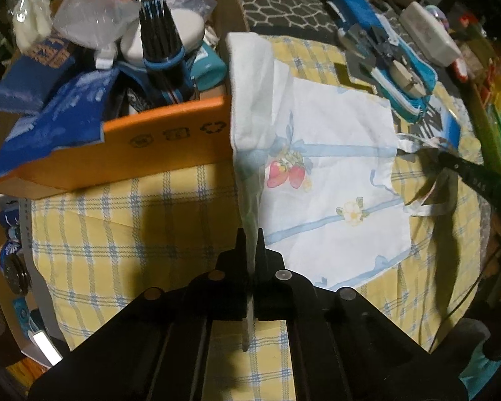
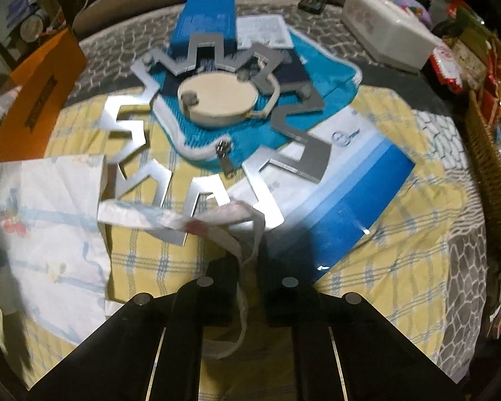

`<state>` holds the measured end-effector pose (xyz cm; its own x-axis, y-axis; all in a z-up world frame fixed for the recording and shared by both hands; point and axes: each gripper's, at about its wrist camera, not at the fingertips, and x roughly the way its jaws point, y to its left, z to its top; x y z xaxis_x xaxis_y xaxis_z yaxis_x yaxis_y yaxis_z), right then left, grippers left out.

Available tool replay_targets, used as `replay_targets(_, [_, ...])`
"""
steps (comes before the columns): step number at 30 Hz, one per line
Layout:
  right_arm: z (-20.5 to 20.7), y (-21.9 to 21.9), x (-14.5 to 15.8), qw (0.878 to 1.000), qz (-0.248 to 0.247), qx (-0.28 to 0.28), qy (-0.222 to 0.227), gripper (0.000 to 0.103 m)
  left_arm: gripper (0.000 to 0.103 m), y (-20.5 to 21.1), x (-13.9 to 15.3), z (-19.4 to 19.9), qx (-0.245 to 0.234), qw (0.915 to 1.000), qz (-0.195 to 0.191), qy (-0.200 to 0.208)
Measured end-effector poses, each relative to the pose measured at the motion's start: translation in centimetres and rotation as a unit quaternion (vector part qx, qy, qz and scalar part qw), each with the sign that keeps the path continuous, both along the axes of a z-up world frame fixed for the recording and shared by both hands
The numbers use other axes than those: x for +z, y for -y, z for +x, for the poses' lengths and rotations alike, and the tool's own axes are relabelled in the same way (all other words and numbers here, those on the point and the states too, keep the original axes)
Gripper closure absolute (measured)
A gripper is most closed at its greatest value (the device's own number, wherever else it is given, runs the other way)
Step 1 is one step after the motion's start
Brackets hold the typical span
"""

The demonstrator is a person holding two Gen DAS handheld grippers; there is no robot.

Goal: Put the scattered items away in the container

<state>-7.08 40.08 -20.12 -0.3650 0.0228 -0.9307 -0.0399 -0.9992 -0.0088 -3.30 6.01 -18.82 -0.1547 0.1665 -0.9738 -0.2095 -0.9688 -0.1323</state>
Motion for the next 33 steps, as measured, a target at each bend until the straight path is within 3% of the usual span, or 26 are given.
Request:
replay_targets(7, [0.6, -0.9, 2.9, 0.998, 0.01, -0.027, -0.058, 0.095, 0.101, 0.7, 2.1, -0.1, 0.002, 0.9994, 0.026, -0.023])
replay_targets(20, [1.0, -1.5, 4.1, 0.994, 0.064, -0.043, -0.082, 0.095, 0.101, 1.3, 2.7, -0.8, 0.018, 0.998, 0.017, -0.057])
replay_targets(29, [1.6, -1.9, 5.2, 0.991, 0.065, -0.052, -0.101, 0.095, 0.101, 1.7, 4.2, -1.1, 0.025, 0.9949, 0.015, -0.097])
replay_targets(33, [2.3, -1.4, 6.2, 0.991, 0.054, -0.046, -0.112, 0.095, 0.101, 1.7, 5.6, -0.9, 0.017, 0.9907, 0.034, -0.131])
